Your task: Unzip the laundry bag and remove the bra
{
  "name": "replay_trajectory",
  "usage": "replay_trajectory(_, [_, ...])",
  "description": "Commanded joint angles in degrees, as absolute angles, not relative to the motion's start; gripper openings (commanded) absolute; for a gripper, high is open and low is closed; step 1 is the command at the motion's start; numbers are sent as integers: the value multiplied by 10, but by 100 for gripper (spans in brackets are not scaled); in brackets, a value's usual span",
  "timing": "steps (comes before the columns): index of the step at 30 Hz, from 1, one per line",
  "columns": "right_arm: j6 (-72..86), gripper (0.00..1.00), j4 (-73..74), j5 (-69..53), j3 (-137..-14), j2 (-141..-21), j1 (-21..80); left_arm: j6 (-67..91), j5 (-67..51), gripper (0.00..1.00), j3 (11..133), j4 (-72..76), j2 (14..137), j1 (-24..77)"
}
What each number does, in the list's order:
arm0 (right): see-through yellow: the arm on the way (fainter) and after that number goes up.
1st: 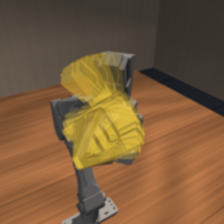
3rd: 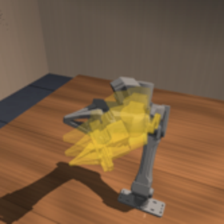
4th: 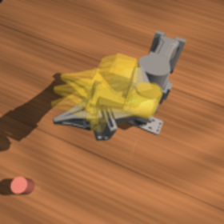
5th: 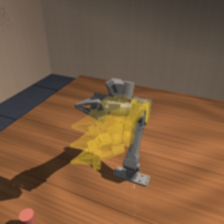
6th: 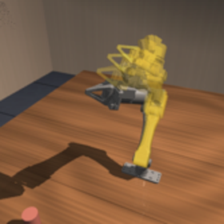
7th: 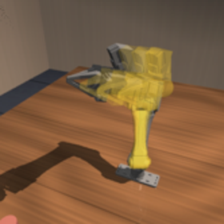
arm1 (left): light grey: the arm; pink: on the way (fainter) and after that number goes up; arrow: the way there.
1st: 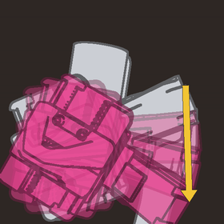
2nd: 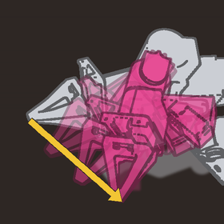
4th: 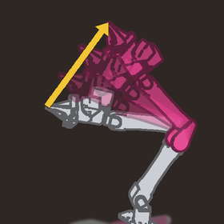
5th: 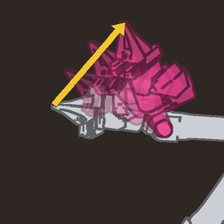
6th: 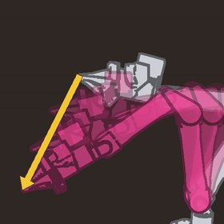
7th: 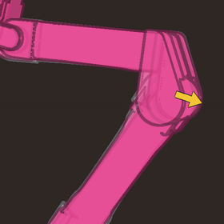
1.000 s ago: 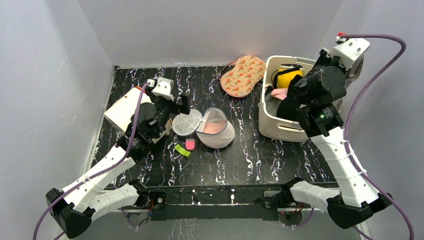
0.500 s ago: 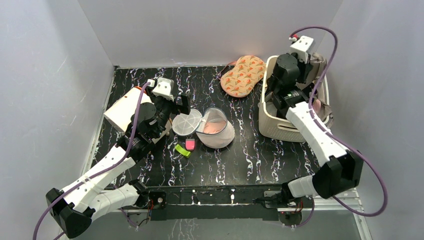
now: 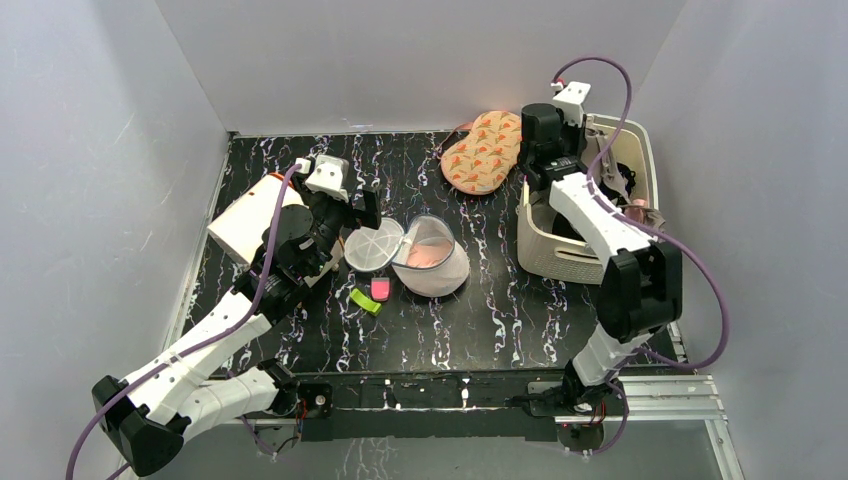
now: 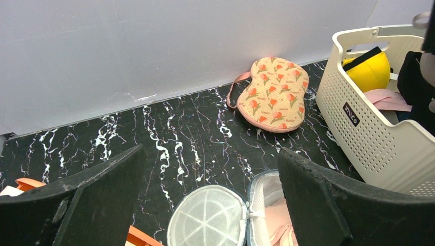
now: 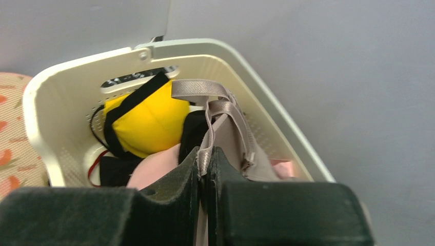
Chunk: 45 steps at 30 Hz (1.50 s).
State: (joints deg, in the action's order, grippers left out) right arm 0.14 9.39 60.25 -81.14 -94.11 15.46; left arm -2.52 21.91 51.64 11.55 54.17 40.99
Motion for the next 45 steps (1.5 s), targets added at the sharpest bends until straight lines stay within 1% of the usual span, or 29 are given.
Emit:
replay_trajectory(1, [65, 9, 129, 567, -862, -976, 145, -23, 219, 98, 537, 121, 536, 409])
replay_trajectory(10, [82, 9, 132, 548, -887, -1042, 140, -21, 215, 98, 538, 120, 534, 409])
replay_trajectory(17, [71, 8, 143, 540, -964, -1097, 133, -21, 218, 98, 540, 119, 537, 409])
replay_trajectory(19, [75, 7, 156, 534, -992, -1108, 134, -20, 215, 98, 540, 118, 537, 409])
replay_trajectory(20, [80, 4, 166, 529, -1007, -1114, 134, -19, 214, 98, 540, 118, 537, 409])
replay_trajectory(21, [83, 0, 183, 528, -1027, -1119, 134, -19, 214, 98, 540, 118, 538, 409])
replay_trajectory(23, [88, 0, 210, 546, -1057, -1121, 143, -19, 215, 98, 540, 118, 539, 409])
replay_trajectory(24, [80, 0, 205, 552, -1057, -1114, 147, -19, 214, 98, 541, 117, 540, 409])
replay_trajectory(27, [114, 0, 222, 499, -1049, -1077, 136, -18, 213, 98, 544, 114, 544, 409])
replay_trajectory(32, [165, 0, 211, 490, -991, -1028, 135, -12, 204, 98, 544, 113, 545, 409])
replay_trajectory(37, [193, 0, 144, 487, -929, -976, 135, -12, 208, 98, 544, 112, 548, 409])
replay_trajectory(41, [178, 0, 129, 518, -931, -986, 128, -14, 209, 98, 547, 109, 549, 409])
replay_trajectory(45, [166, 2, 117, 540, -908, -994, 123, -15, 211, 98, 546, 110, 547, 409])
